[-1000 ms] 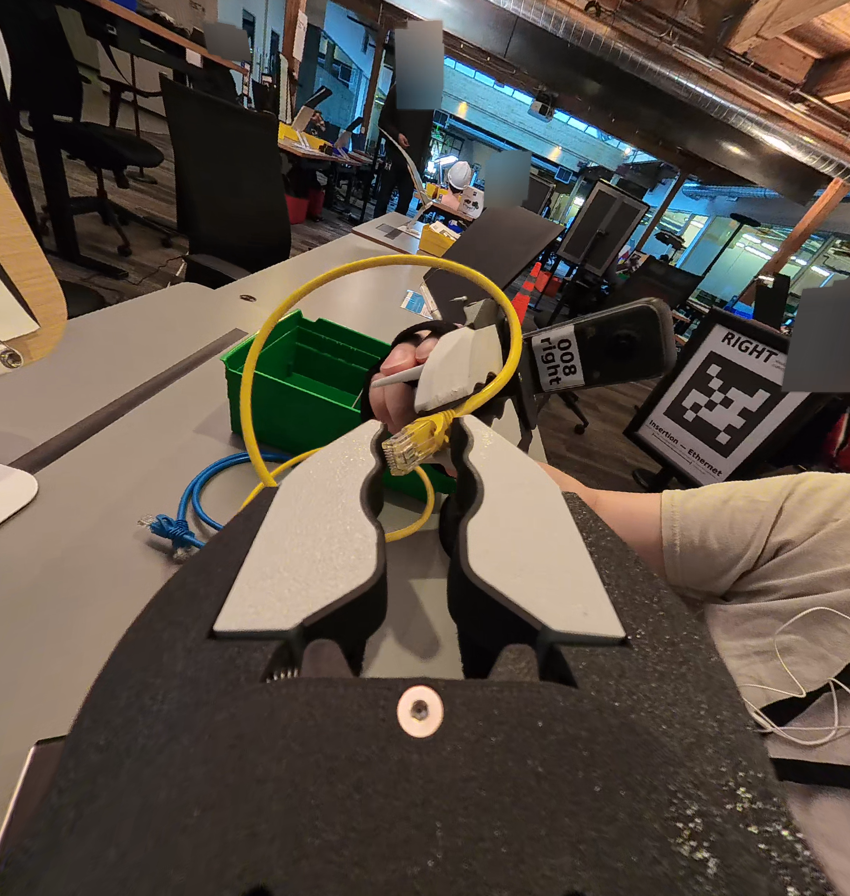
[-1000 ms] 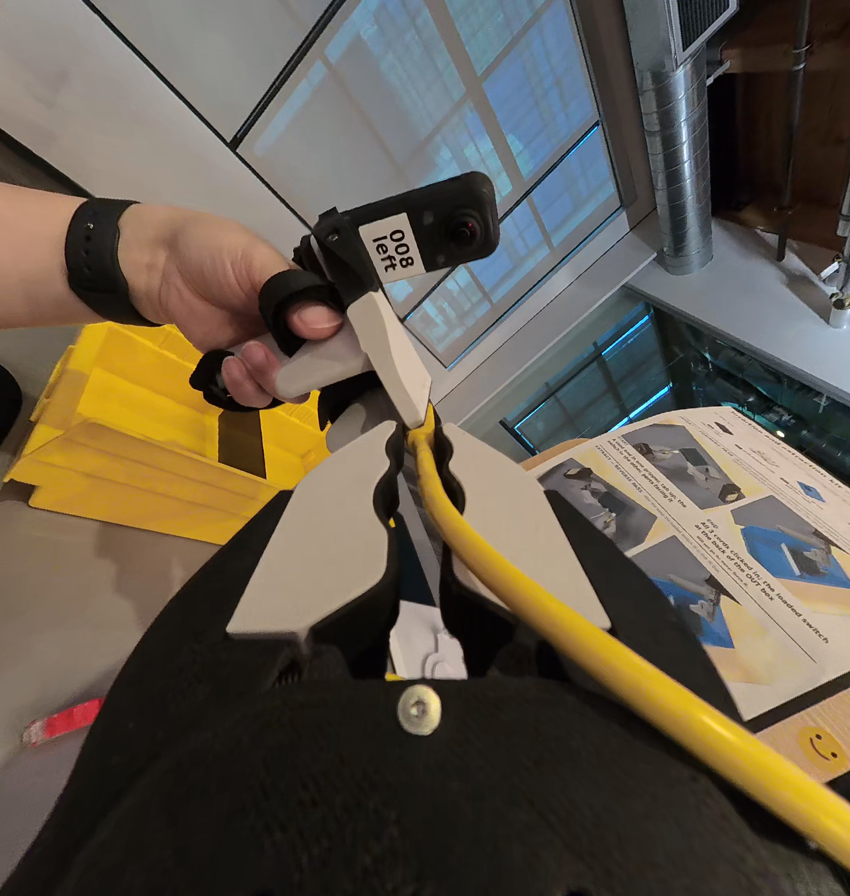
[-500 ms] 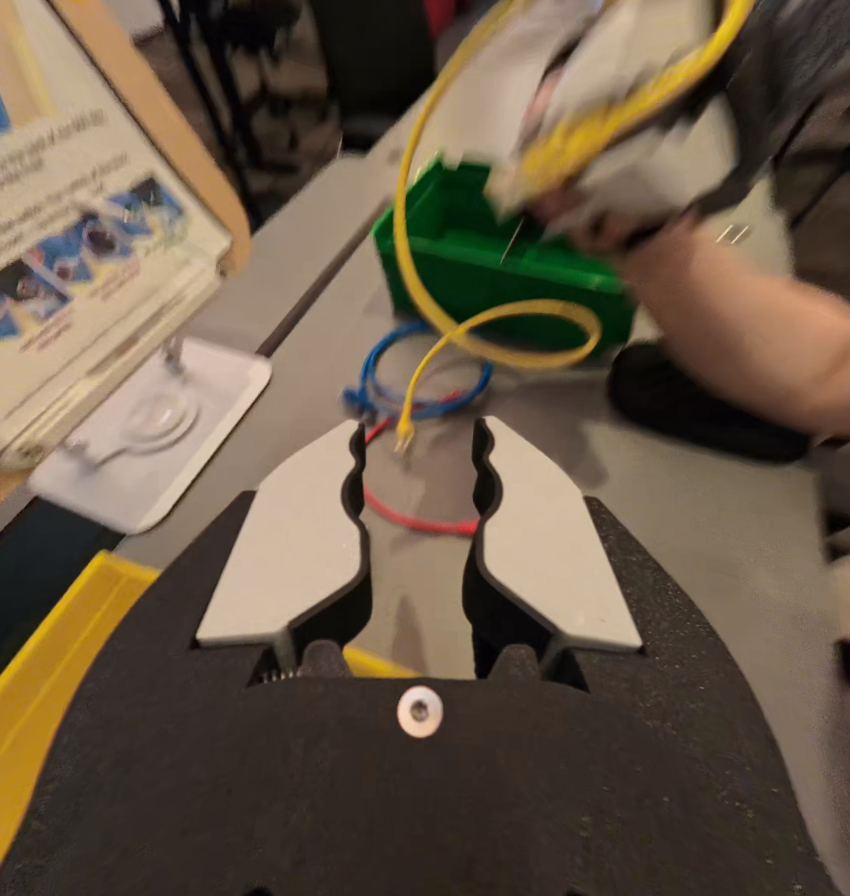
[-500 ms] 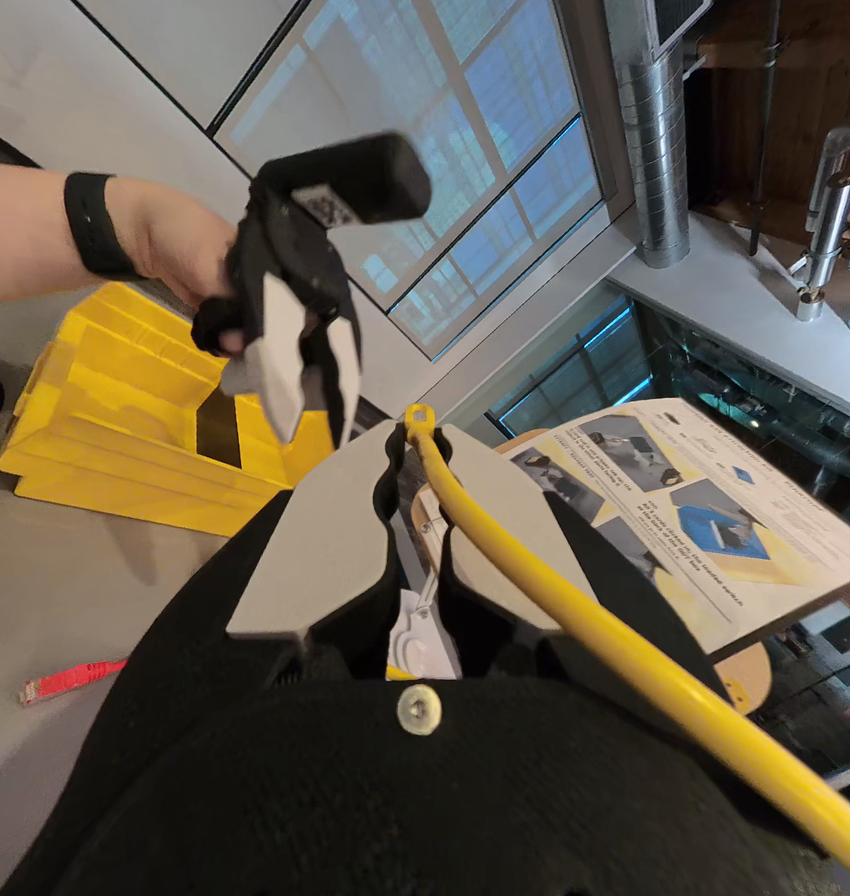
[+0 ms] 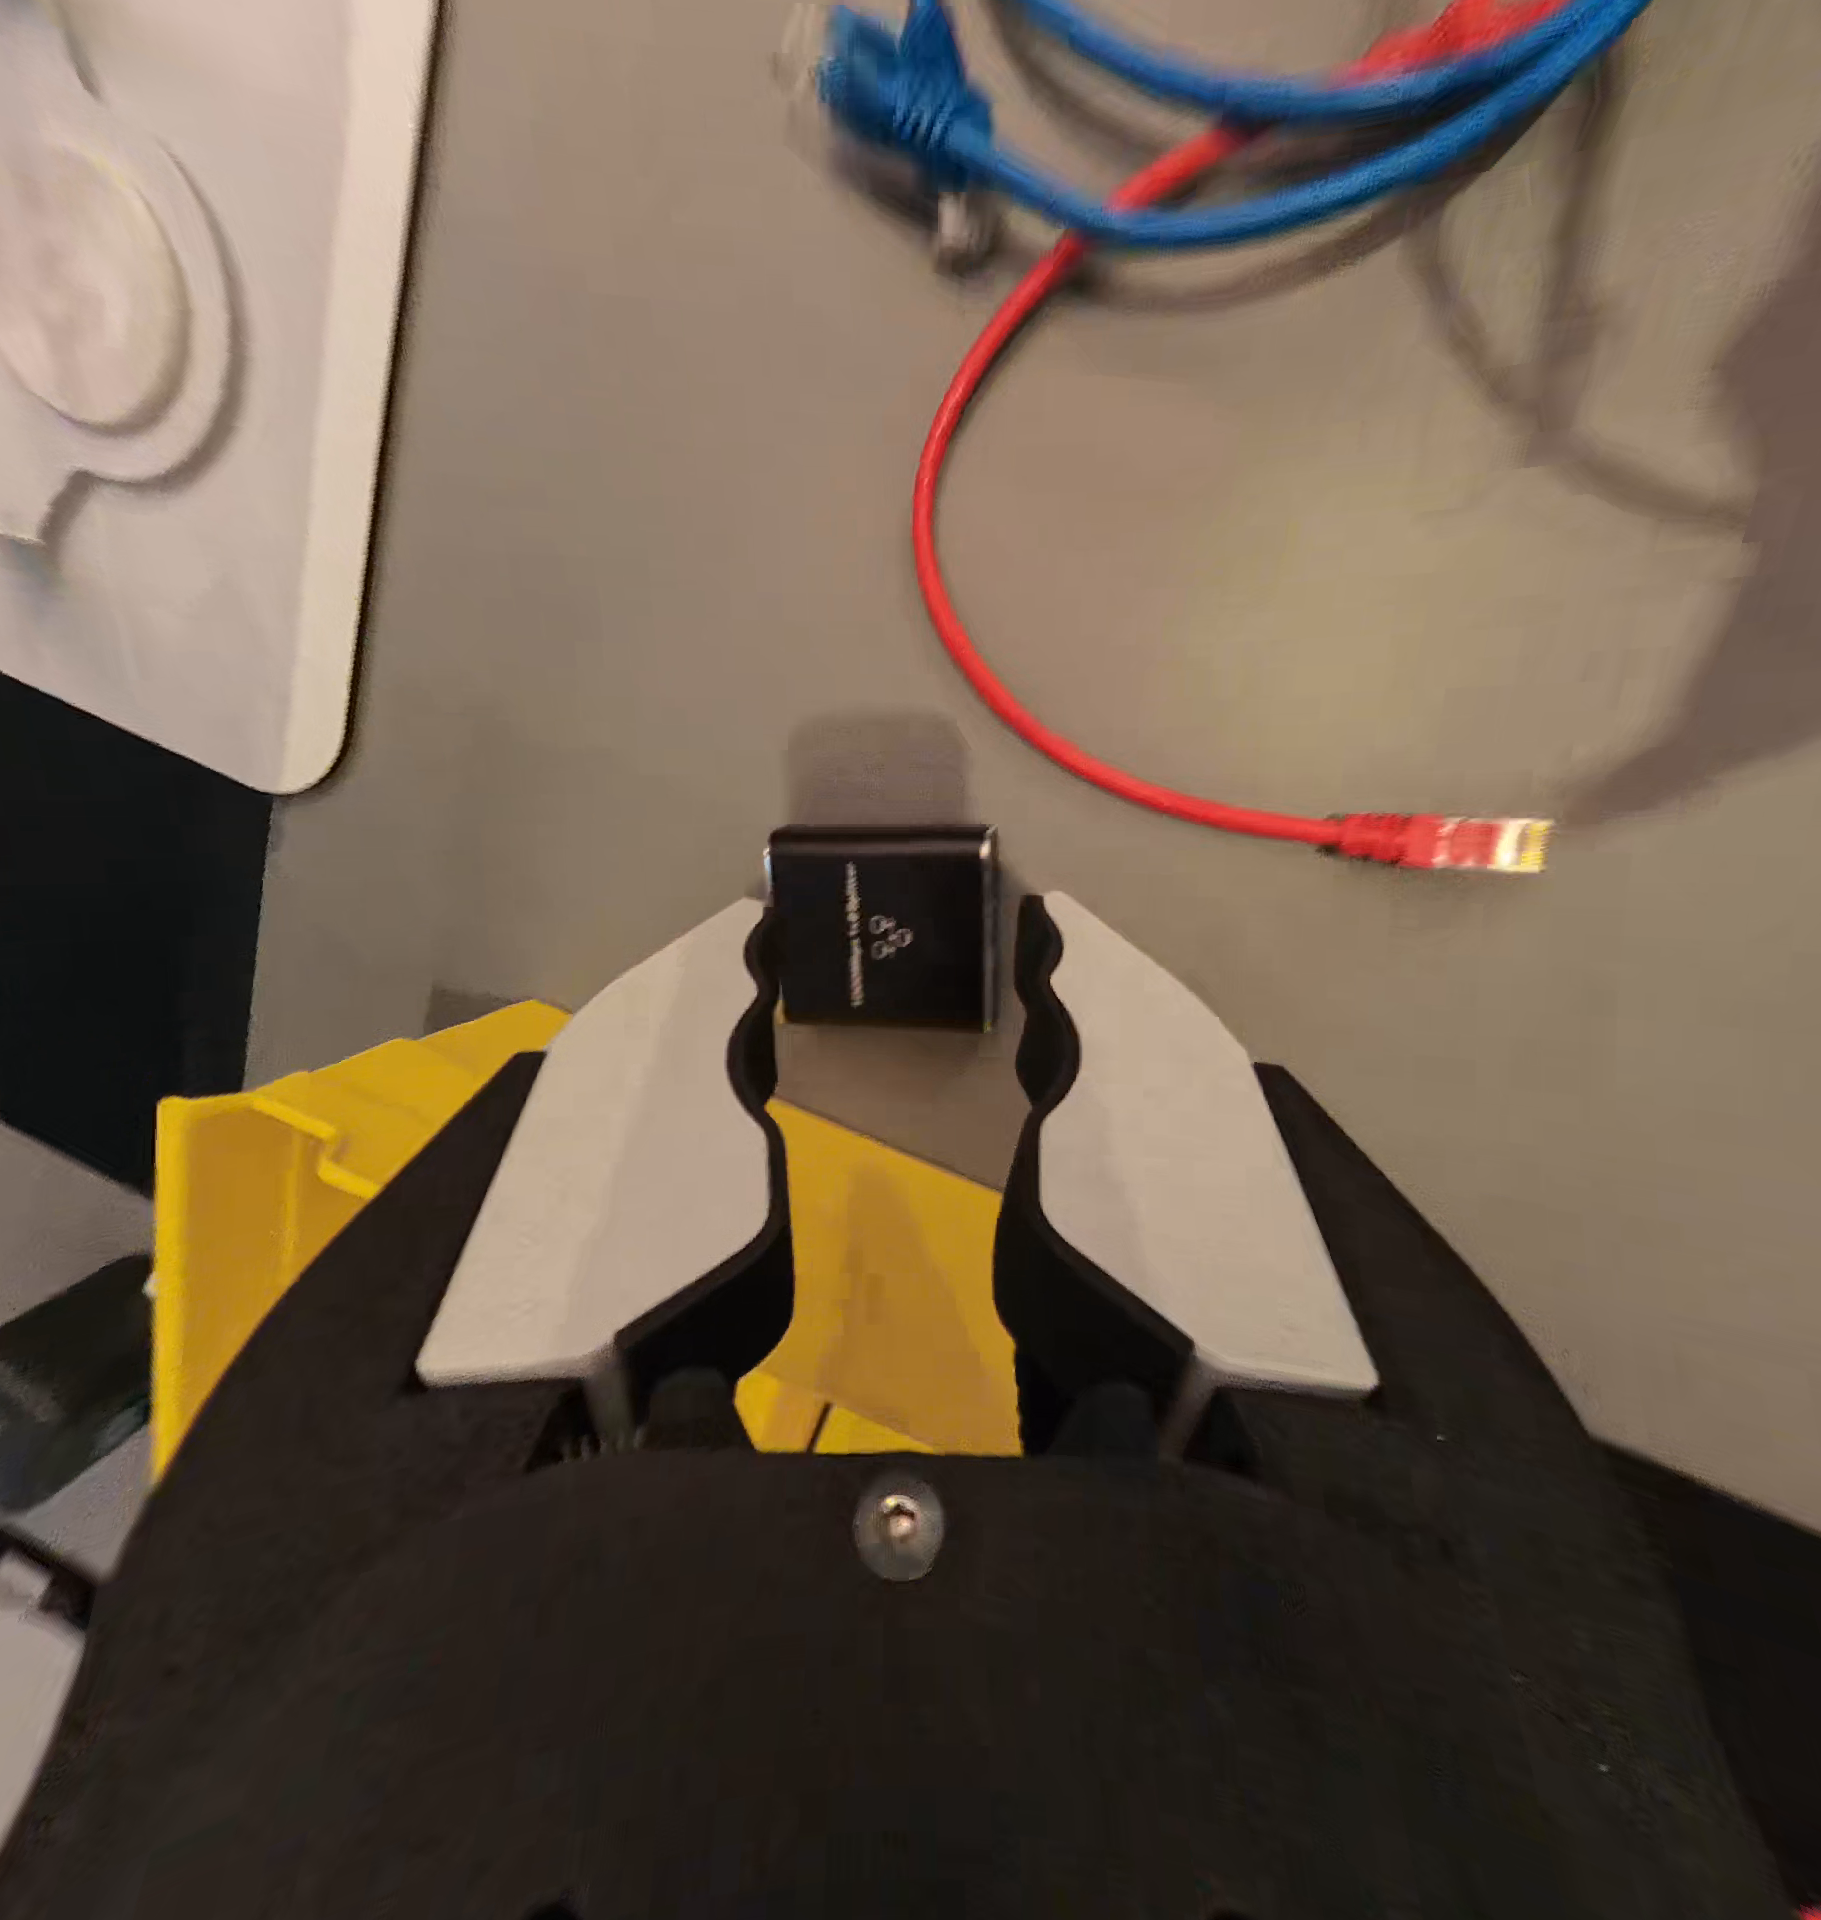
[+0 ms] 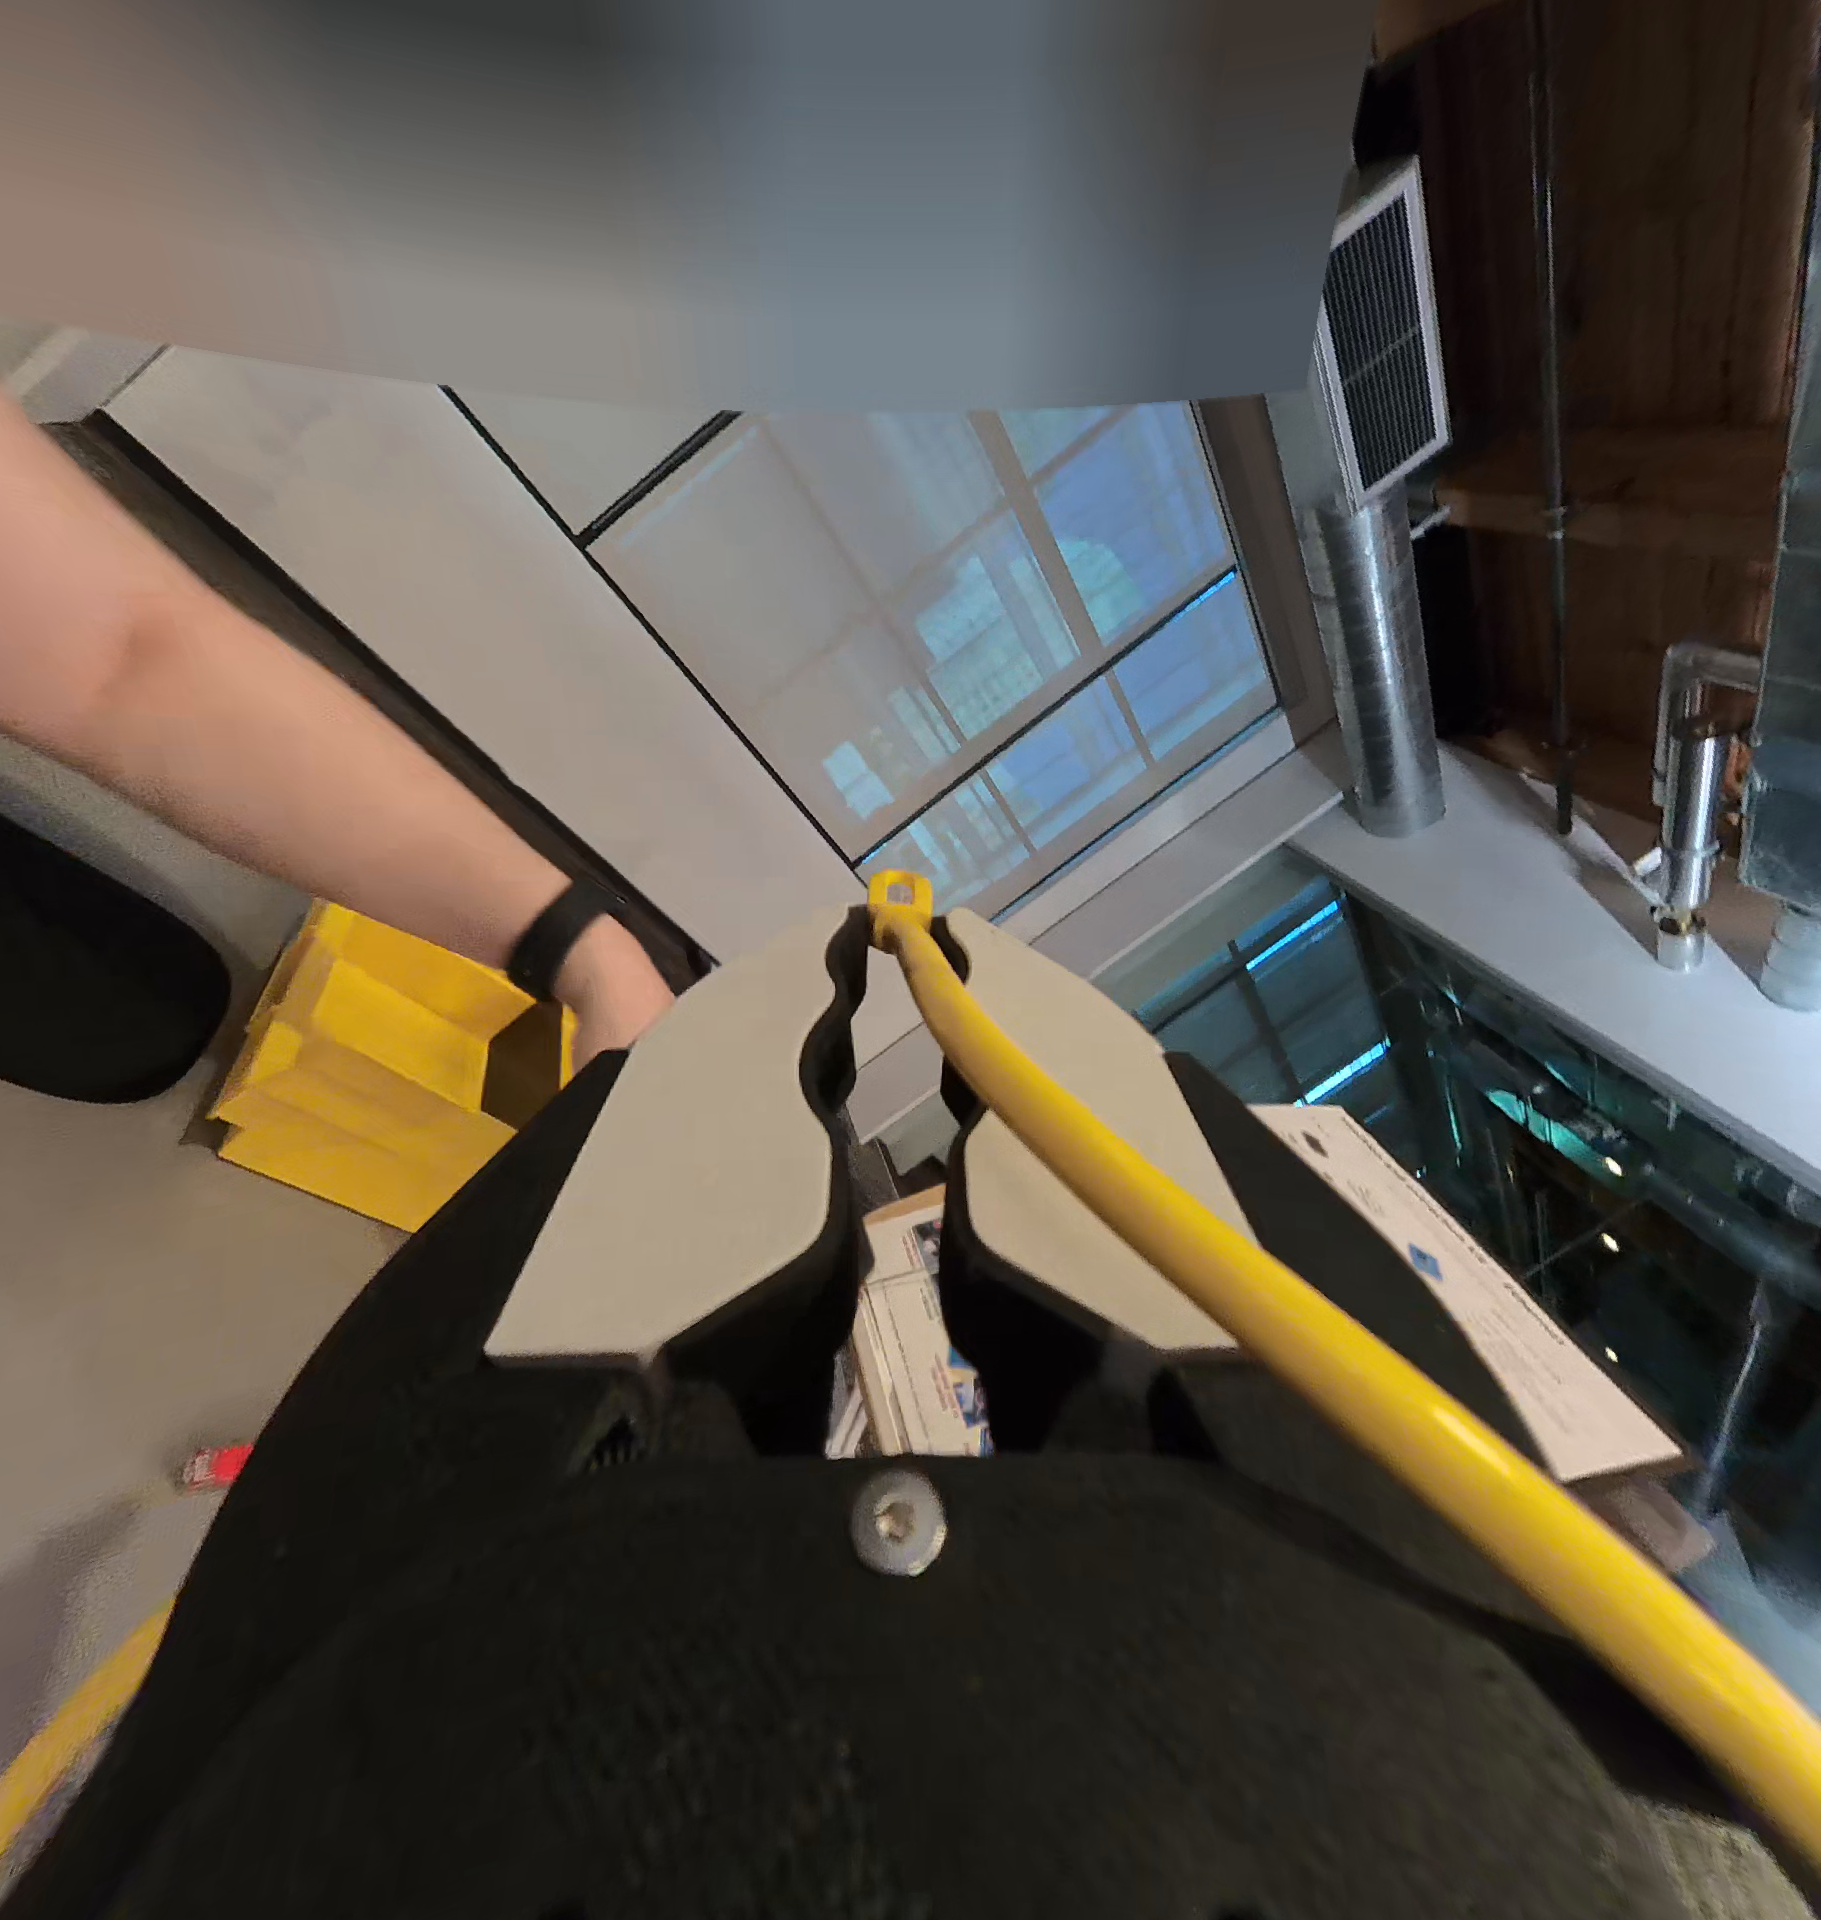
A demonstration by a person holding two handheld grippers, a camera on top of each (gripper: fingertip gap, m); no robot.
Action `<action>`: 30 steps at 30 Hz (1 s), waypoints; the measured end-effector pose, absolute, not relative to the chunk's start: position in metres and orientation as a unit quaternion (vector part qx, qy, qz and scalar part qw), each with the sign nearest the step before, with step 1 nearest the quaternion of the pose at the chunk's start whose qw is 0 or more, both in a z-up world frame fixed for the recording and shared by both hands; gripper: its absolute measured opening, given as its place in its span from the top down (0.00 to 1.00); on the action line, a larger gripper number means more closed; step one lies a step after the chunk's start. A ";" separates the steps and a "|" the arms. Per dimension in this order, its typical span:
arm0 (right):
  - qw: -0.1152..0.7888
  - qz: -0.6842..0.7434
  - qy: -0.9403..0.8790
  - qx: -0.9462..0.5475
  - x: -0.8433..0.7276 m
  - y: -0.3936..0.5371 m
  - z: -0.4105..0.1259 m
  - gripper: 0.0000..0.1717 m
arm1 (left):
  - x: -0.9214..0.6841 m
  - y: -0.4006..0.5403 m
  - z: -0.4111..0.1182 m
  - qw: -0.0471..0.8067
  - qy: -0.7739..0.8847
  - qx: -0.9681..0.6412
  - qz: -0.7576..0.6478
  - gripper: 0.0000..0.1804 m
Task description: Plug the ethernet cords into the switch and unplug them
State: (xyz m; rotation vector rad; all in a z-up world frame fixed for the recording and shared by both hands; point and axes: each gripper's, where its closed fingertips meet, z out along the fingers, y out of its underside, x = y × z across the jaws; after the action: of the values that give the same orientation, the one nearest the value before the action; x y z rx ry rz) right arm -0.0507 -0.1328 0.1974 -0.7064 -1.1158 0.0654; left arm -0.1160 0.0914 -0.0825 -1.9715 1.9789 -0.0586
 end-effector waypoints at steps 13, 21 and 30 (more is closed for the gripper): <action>0.782 0.040 -0.553 -0.283 -0.061 -0.171 0.203 0.93 | -0.124 0.116 -0.131 0.051 0.658 -0.748 0.071 0.67; 0.781 0.037 -0.558 -0.279 -0.064 -0.174 0.203 0.93 | -0.130 0.100 -0.138 -0.002 0.622 -0.781 0.054 0.69; 0.781 0.031 -0.559 -0.276 -0.064 -0.176 0.204 0.93 | -0.146 0.090 -0.138 -0.015 0.596 -0.799 0.082 0.70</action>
State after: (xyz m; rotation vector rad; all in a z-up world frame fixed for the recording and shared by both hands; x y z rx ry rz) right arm -0.0642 -0.1758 0.2039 -0.5958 -1.2073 0.0673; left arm -0.1461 0.0900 -0.1382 -2.5341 1.8903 0.2595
